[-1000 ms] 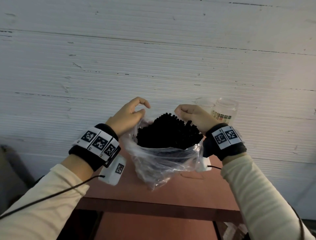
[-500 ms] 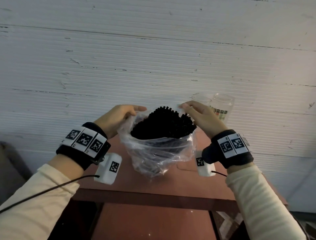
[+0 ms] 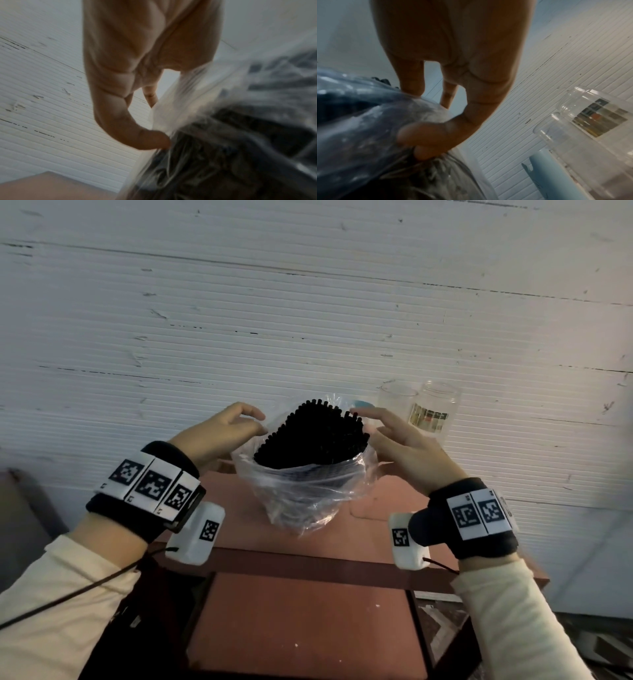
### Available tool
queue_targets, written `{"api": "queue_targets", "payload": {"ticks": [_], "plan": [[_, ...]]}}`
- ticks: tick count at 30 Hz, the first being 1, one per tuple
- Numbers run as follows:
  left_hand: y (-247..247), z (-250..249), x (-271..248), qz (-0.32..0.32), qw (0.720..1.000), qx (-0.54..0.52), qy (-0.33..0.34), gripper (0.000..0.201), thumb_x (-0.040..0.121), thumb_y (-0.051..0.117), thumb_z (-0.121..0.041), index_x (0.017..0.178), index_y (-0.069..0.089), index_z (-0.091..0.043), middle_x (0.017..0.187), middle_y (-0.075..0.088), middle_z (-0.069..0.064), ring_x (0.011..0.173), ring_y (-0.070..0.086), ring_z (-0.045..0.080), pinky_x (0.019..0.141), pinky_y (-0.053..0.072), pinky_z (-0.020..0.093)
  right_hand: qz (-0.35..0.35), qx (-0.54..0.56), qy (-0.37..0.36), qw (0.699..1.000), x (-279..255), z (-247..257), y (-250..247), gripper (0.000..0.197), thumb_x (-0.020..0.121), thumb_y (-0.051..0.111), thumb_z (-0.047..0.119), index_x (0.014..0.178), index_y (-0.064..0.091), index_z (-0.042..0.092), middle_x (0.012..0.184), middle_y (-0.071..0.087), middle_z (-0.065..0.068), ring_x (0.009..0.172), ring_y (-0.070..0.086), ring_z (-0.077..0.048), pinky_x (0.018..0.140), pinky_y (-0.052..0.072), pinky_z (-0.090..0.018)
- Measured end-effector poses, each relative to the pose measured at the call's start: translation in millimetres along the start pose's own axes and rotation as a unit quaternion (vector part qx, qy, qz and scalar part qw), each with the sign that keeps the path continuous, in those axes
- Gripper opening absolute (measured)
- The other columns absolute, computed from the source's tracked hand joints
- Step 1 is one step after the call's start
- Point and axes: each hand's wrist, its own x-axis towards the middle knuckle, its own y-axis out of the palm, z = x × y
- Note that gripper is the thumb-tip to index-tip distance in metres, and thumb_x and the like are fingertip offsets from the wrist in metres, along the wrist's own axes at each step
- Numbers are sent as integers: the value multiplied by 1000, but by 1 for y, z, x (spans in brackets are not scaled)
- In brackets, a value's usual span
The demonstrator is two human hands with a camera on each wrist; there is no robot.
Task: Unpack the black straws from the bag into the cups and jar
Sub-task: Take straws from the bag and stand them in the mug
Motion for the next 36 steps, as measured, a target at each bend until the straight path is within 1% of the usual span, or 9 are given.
{"api": "queue_targets", "payload": {"ticks": [4,9,12,16,21,26,30,33,36], "plan": [[-5,-1,-8,-3,999,-37,32,36,94,51,-1,119,57,-27,84,60,2,61,59,13,50,48,24,-18,-26,-28,999,5,-3,2,42,93,57,40,134,50,35,92,60,-16,78,63,-31,86,57,-41],[-3,-7,-4,-47,979,-185,65,27,90,53,8,93,58,-18,66,61,6,51,55,12,45,46,19,-72,24,-43,996,21,-4,2,37,97,54,14,132,44,21,117,59,-27,83,66,-24,74,59,-30],[8,-4,0,-59,974,-214,52,22,92,54,5,85,60,-15,75,59,7,61,54,14,46,49,17,-97,-45,-18,994,31,-7,5,27,97,54,12,123,50,16,115,58,-21,70,61,-7,65,54,-19],[12,4,1,-23,978,-203,30,16,94,58,-16,108,67,-16,102,65,2,90,60,17,69,54,25,-105,-211,47,971,41,-17,2,33,95,57,18,128,56,14,126,50,-6,88,61,-19,83,51,-28],[6,7,-9,108,980,-164,-2,76,60,80,-41,130,53,-31,132,53,-2,120,55,25,96,51,43,-95,-229,19,969,38,-16,0,31,98,51,17,125,60,4,118,63,-7,76,60,-7,70,46,-11],[9,11,-10,110,967,-227,39,89,65,77,-11,144,38,-23,154,32,8,109,61,20,79,59,34,-52,26,40,998,25,-17,1,48,95,50,46,131,56,14,123,65,-5,110,61,-16,101,47,-32],[13,11,-11,117,953,-272,66,91,64,65,0,147,35,-20,146,43,14,88,70,13,68,58,24,10,-45,3,999,14,-10,5,44,88,53,57,121,56,27,115,64,25,108,57,8,93,46,-17],[17,5,-10,112,953,-264,93,94,62,64,2,148,33,-18,132,53,15,78,71,9,65,57,20,-3,-108,-15,994,18,-7,5,56,79,69,50,129,50,31,125,59,19,118,53,4,98,42,-16],[19,4,-5,106,965,-222,88,100,61,71,2,148,32,-24,151,34,19,103,66,14,73,57,22,1,-139,3,990,24,-5,8,68,73,78,37,133,46,28,120,56,22,109,50,11,82,38,0]]}}
